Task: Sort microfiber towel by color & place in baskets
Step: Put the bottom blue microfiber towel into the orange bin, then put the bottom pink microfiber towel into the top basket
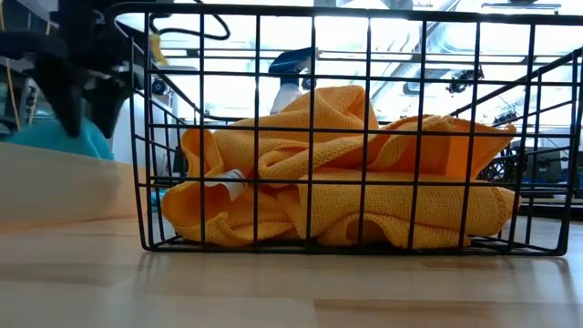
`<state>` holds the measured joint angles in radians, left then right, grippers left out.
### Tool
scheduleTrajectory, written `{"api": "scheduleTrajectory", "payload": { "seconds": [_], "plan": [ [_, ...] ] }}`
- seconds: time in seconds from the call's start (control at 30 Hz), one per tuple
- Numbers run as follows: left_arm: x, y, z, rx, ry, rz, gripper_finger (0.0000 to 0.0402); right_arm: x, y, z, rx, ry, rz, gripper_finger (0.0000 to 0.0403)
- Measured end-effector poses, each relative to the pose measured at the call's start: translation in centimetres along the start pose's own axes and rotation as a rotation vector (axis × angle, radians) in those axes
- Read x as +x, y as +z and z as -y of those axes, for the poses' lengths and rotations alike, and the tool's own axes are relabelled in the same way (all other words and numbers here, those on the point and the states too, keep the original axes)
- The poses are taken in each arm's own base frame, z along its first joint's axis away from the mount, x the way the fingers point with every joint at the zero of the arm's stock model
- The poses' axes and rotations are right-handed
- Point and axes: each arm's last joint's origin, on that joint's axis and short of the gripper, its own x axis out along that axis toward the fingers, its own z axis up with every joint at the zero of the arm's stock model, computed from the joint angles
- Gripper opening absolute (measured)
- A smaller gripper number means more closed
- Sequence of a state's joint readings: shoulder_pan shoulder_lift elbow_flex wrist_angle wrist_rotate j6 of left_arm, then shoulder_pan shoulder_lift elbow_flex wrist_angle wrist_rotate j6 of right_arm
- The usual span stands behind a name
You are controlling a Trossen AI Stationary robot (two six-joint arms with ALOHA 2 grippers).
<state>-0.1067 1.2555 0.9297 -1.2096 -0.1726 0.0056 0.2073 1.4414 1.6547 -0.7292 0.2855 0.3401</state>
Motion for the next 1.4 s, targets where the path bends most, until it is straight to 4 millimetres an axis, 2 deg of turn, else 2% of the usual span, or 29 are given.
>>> {"api": "scheduleTrajectory", "payload": {
  "seconds": [0.17,0.27,0.37,0.47,0.63,0.87,1.0,1.07,1.23,1.4],
  "plan": [
    [-1.6,-0.2,-0.5,-0.002,0.073,-0.056,0.0247,0.0,0.0,0.0,0.000,-0.001,-0.001,0.0280],
    [-3.4,-0.8,-0.8,-0.109,0.072,-0.089,0.0247,0.0,-0.1,0.0,-0.002,-0.002,-0.005,0.0279],
    [-5.4,-1.5,-0.7,-0.265,-0.028,-0.059,0.0247,0.0,-0.1,0.0,-0.003,-0.004,-0.009,0.0279],
    [-6.7,-2.2,0.5,-0.382,-0.184,-0.004,0.0247,0.0,-0.1,0.0,-0.005,-0.005,-0.013,0.0280],
    [-7.4,-2.6,5.0,-0.377,-0.390,-0.111,0.0246,0.0,-0.3,0.1,-0.007,-0.010,-0.027,0.0279],
    [-6.7,-1.7,14.3,-0.289,-0.598,-0.259,0.0246,0.0,-0.7,0.3,-0.023,-0.026,-0.072,0.0279],
    [-6.9,-1.4,19.8,-0.236,-0.753,-0.152,0.0245,0.0,-1.0,0.4,-0.049,-0.036,-0.103,0.0279],
    [-6.8,-1.7,22.1,-0.231,-0.775,-0.097,0.0245,-0.1,-1.2,0.4,-0.068,-0.041,-0.121,0.0279],
    [-4.7,-2.7,25.2,-0.215,-0.634,-0.133,0.0245,-0.1,-1.5,0.6,-0.088,-0.051,-0.150,0.0279],
    [-3.0,-3.0,26.4,-0.155,-0.471,-0.126,0.0245,-0.1,-1.6,0.6,-0.110,-0.052,-0.160,0.0279]
  ]
}}
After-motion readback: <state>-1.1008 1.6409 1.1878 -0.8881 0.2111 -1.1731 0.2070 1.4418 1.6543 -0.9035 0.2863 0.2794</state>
